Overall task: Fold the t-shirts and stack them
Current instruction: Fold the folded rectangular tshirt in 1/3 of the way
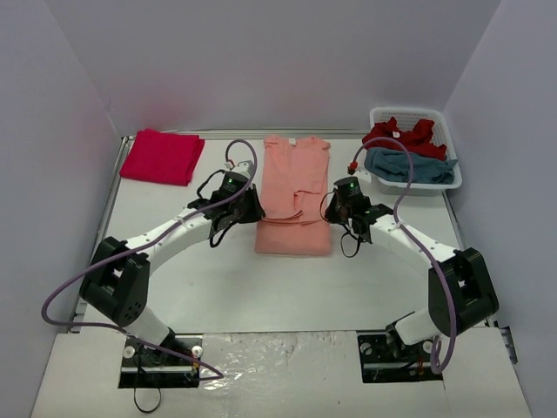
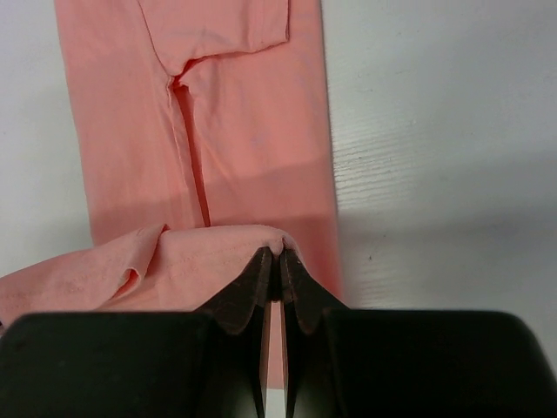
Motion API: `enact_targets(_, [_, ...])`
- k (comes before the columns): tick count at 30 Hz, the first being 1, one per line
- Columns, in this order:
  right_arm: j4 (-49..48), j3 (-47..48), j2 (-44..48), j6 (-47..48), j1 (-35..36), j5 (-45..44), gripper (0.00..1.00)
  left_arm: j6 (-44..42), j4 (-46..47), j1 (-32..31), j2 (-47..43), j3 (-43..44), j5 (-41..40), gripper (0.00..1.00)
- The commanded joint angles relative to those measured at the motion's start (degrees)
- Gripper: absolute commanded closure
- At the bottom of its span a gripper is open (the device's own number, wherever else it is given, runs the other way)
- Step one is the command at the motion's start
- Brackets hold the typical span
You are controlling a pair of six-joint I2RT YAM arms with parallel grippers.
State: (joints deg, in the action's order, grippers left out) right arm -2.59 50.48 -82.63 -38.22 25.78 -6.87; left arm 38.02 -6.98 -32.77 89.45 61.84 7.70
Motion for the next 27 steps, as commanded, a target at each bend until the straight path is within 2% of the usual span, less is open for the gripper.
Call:
enact_targets(1, [-0.7, 2.9, -1.6, 1.7, -0.9, 0.3, 1.0, -1.2, 1.1, 0.7, 0.9, 3.5, 0.2, 0.98])
enact_targets(27, [-2.7, 11.9, -14.0, 6.0, -4.9, 3.3, 1.0, -3.0, 0.4, 3.5, 10.2, 12.6, 2.1, 0.98])
